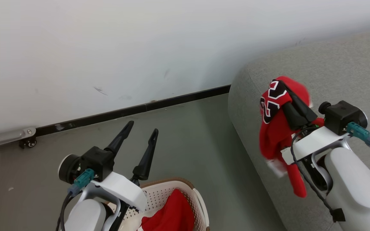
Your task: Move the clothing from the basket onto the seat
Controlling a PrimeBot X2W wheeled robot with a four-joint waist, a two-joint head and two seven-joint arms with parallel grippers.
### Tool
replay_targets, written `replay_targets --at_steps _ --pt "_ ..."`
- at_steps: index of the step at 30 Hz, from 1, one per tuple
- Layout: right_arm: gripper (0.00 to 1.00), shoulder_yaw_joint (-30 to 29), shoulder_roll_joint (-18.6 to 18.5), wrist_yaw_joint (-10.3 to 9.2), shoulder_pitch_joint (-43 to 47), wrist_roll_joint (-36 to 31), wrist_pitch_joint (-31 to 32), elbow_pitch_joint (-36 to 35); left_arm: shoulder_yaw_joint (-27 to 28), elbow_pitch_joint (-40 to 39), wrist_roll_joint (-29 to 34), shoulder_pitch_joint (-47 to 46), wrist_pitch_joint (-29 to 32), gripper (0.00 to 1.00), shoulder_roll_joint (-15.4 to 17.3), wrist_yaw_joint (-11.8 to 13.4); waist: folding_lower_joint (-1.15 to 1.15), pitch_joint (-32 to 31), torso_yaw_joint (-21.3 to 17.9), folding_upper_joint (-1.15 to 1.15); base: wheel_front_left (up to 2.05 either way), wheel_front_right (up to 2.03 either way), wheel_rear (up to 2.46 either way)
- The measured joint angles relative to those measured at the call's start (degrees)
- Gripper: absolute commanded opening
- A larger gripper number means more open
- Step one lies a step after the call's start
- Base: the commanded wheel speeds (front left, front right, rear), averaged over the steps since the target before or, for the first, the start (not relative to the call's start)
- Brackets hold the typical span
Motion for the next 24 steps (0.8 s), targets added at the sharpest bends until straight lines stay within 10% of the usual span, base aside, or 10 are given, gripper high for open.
replay_targets --at_steps 24 --pt "0.00 -5.5 -4.1 0.00 1.3 -0.9 0.6 -3.3 -8.8 -3.4 -0.4 3.6 -0.4 1.00 -1.4 -3.1 0.00 -0.6 -4.7 0.00 0.00 0.00 0.00"
